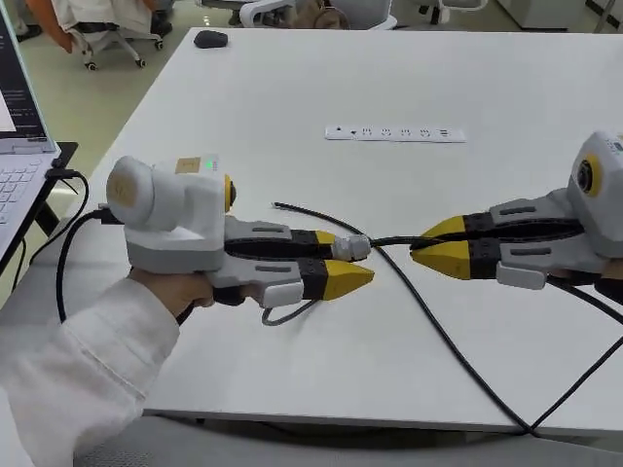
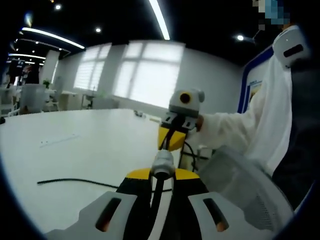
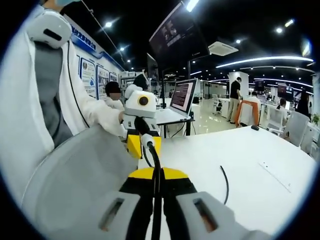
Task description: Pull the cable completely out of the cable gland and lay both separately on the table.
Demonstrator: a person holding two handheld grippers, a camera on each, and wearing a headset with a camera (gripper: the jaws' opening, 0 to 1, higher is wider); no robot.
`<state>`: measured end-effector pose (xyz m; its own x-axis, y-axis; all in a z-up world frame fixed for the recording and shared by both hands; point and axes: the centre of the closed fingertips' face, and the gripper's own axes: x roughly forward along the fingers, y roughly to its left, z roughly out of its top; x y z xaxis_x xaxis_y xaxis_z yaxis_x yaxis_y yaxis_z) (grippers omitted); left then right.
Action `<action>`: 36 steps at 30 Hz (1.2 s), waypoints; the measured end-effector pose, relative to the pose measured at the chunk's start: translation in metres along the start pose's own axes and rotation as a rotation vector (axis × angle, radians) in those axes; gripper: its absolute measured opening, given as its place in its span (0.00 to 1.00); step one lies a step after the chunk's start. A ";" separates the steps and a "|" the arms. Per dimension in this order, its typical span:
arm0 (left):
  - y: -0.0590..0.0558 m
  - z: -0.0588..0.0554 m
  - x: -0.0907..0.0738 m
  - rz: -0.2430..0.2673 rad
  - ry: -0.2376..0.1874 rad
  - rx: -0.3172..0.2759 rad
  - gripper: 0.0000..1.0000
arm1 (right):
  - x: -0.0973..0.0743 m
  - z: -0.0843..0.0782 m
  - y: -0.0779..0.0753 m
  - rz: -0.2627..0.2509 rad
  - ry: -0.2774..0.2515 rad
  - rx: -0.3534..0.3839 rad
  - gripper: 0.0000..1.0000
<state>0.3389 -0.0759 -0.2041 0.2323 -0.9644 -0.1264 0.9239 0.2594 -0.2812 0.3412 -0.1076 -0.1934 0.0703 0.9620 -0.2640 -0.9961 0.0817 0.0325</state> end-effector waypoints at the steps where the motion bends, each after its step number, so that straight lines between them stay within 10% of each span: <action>1: -0.001 -0.005 0.000 -0.001 0.043 -0.012 0.16 | 0.000 -0.002 0.001 -0.002 0.007 0.004 0.02; 3: -0.004 -0.005 0.001 0.002 0.079 0.151 0.16 | -0.002 -0.008 0.004 0.001 0.031 0.003 0.02; 5: -0.014 -0.014 0.001 -0.026 0.103 0.053 0.16 | -0.002 -0.015 0.007 0.008 0.059 -0.001 0.02; 32: -0.048 -0.056 -0.035 0.007 0.194 0.050 0.16 | -0.028 -0.050 0.035 -0.030 0.120 0.027 0.03; 36: -0.038 -0.053 -0.053 0.079 0.136 0.036 0.16 | -0.034 -0.052 0.030 -0.059 0.109 0.034 0.03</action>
<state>0.2755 -0.0317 -0.2373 0.2635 -0.9246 -0.2750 0.9154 0.3296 -0.2311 0.3059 -0.1513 -0.2338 0.1207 0.9212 -0.3699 -0.9879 0.1480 0.0463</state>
